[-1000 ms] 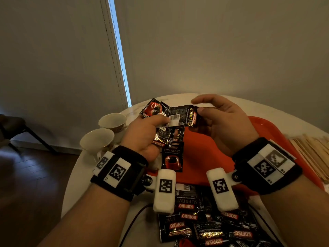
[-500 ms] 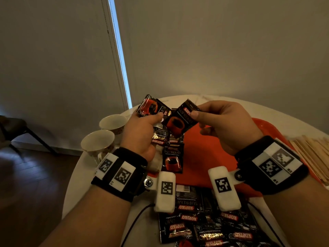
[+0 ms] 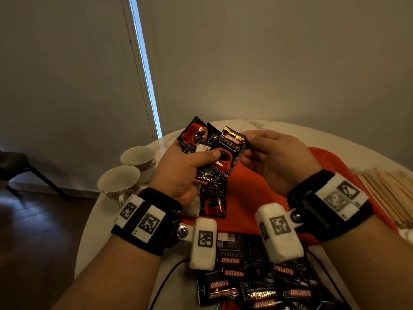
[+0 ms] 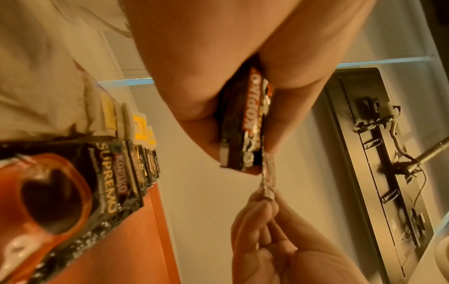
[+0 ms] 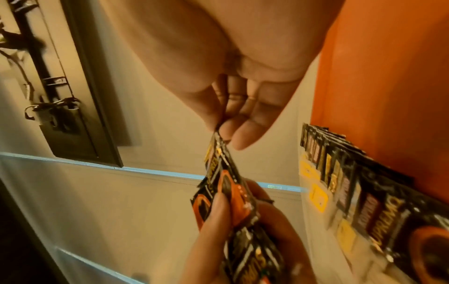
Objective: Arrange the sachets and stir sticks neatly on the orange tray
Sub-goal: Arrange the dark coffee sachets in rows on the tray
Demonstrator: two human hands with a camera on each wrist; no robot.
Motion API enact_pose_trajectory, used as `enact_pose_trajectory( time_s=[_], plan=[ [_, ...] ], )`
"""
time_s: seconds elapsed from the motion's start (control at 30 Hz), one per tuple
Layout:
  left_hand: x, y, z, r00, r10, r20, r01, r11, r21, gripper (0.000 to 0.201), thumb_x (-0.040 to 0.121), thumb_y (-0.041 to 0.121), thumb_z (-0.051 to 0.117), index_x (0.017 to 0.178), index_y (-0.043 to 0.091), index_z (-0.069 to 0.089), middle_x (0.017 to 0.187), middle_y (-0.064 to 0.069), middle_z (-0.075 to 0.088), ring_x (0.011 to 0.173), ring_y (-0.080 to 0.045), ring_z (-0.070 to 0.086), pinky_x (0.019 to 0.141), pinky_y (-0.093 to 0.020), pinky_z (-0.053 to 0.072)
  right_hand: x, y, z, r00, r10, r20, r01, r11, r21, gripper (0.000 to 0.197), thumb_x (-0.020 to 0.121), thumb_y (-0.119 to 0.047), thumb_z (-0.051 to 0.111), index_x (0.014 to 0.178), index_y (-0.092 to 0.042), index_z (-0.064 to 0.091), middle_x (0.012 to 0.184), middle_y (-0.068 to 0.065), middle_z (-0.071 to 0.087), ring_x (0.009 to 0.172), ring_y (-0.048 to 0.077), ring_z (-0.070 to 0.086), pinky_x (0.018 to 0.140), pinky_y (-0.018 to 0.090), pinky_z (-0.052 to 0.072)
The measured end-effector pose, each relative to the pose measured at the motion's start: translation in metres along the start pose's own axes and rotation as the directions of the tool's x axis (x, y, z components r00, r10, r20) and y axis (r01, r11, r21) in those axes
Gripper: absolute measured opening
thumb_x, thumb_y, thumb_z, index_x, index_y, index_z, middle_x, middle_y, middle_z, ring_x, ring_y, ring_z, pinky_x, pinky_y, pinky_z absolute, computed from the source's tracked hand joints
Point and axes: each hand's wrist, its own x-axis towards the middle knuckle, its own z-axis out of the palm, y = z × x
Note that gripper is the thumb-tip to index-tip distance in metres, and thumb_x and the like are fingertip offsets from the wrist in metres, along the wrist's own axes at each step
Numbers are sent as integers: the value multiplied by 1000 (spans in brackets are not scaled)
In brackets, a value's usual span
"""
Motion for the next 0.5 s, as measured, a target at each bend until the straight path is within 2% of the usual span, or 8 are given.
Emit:
enact_pose_trajectory(
  time_s=[0.07,0.13,0.23,0.37,0.43,0.5],
  plan=[
    [2,0,-2,1000,-1,-19,0,1000,-20,56,79,-8,72,132,-1,58,119,-31,70,105,-48,71,86,-60,60,-3,4,5,999,15,37,-15,1000,14,16,95,-6,65,110,-3,69,91,10,75,73,16,69,62,27,59],
    [4,-1,-4,999,-3,-37,2,1000,-28,47,85,-11,69,129,1,60,116,-29,72,103,-47,73,81,-57,61,-6,8,10,999,30,31,-29,1000,-8,23,92,2,66,115,-2,66,93,12,74,73,18,71,62,28,60],
    [5,-1,-4,998,-22,-63,19,999,-44,36,87,-8,70,120,4,64,108,-23,76,97,-42,75,78,-54,63,-7,12,12,997,65,-33,-66,997,-27,21,90,9,65,109,-1,64,84,12,69,64,17,67,59,26,60],
    [12,0,-12,988,-19,-152,7,997,-83,37,90,1,72,126,2,63,110,-22,76,96,-40,76,80,-55,61,-12,15,4,981,183,-68,-187,981,-59,13,90,7,66,101,-1,64,77,12,68,60,14,66,57,23,58],
    [15,2,-17,980,-23,-199,0,993,-116,41,91,4,73,130,0,61,112,-24,75,89,-36,77,74,-49,61,-19,18,-1,966,251,-63,-258,955,-147,10,89,8,66,95,2,65,78,15,69,61,17,66,58,26,58],
    [16,2,-18,976,-26,-217,-2,992,-127,42,92,6,73,131,-2,59,112,-25,75,83,-34,77,73,-49,61,-26,24,-3,947,317,-51,-319,906,-278,13,86,11,67,96,2,66,79,15,71,63,19,67,61,29,58]
  ],
)
